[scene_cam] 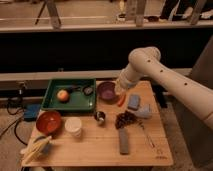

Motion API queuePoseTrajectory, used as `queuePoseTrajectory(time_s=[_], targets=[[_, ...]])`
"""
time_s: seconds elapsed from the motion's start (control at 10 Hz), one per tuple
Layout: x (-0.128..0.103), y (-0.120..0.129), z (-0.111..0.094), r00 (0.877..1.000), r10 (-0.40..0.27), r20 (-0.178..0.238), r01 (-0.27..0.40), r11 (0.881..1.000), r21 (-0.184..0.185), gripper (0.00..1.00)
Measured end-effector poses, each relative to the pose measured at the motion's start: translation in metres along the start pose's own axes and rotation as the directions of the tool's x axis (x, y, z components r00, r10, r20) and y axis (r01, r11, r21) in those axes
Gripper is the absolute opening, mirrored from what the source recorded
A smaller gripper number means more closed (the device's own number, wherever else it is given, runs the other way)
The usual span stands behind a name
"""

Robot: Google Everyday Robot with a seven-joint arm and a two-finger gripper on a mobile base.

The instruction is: Place brush in table surface

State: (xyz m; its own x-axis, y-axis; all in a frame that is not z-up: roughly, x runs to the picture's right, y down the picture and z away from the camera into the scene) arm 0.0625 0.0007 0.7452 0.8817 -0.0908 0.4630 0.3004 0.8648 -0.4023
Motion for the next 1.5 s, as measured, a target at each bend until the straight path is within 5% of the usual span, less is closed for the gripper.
queuePoseTrajectory(time_s=[0.7,1.5], targets=[[-0.061,-0.071,0.017,0.991,-0.120,0.058,0.121,0.992,-0.018,0.80],[-0.123,-0.113,0.047,0.987,-0.124,0.101,0.134,0.986,-0.098,0.80]])
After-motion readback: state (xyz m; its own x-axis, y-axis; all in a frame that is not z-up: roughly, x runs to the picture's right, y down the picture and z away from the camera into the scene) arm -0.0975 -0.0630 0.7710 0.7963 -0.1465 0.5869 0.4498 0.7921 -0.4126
